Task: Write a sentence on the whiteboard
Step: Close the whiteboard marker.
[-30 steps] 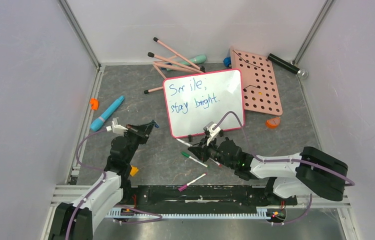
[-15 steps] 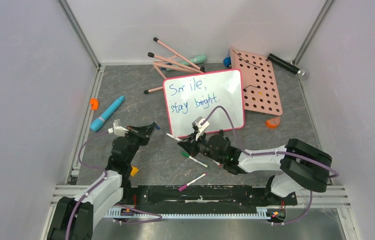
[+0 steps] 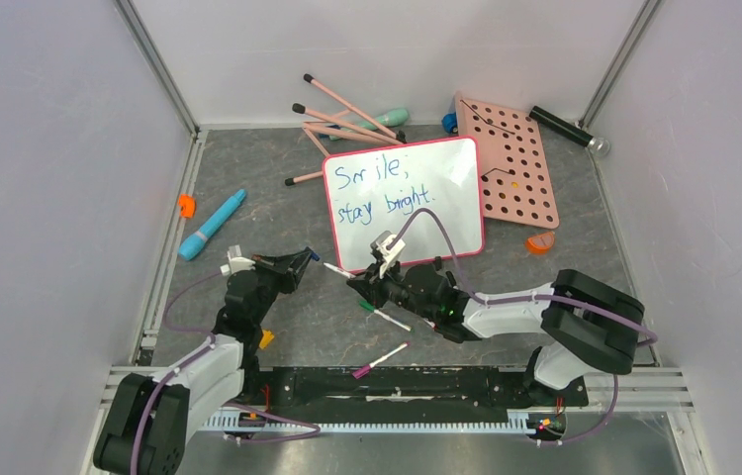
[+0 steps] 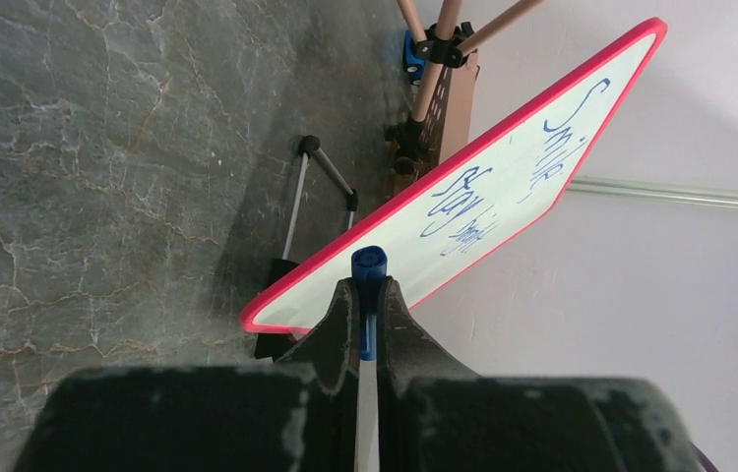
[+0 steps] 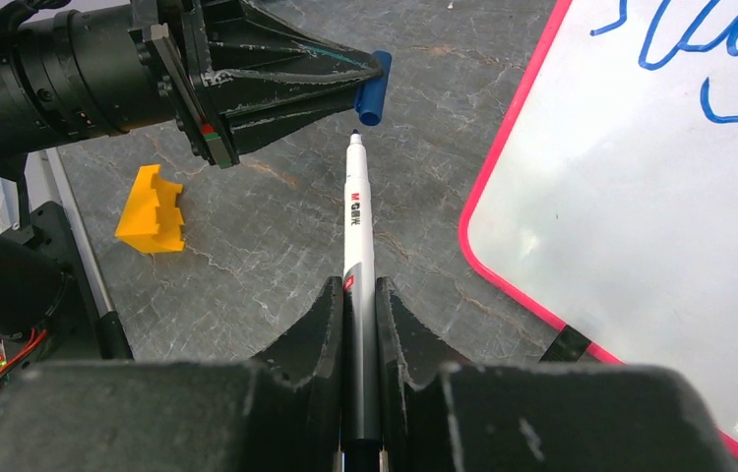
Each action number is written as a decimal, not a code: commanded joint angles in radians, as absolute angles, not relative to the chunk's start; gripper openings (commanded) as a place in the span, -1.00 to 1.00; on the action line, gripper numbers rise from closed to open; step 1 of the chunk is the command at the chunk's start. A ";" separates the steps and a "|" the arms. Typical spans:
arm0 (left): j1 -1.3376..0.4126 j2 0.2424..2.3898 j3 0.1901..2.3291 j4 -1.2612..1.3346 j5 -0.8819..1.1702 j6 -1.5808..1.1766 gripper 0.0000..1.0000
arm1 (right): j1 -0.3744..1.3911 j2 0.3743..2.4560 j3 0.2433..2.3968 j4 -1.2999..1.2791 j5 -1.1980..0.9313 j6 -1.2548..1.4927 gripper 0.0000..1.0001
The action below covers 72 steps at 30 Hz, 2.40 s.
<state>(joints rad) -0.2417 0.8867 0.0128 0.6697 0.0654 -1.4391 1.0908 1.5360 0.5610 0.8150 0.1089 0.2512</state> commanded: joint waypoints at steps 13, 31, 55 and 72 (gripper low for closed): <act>-0.237 0.874 0.034 0.700 0.091 -1.493 -0.96 | 1.095 1.584 0.634 0.847 0.124 0.226 -1.00; -0.236 0.856 0.032 0.681 0.080 -1.489 -0.96 | 1.094 1.614 0.659 0.838 0.142 0.218 -1.00; -0.236 0.822 0.031 0.630 0.042 -1.491 -0.96 | 1.091 1.582 0.657 0.816 0.143 0.207 -1.00; -0.236 0.836 0.037 0.620 0.038 -1.489 -0.96 | 1.092 1.592 0.673 0.811 0.133 0.210 -1.00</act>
<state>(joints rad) -0.2417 0.8352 0.0128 0.6212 0.0544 -1.4654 1.0908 1.6093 0.6338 0.7910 0.1329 0.2165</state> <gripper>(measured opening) 0.051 0.132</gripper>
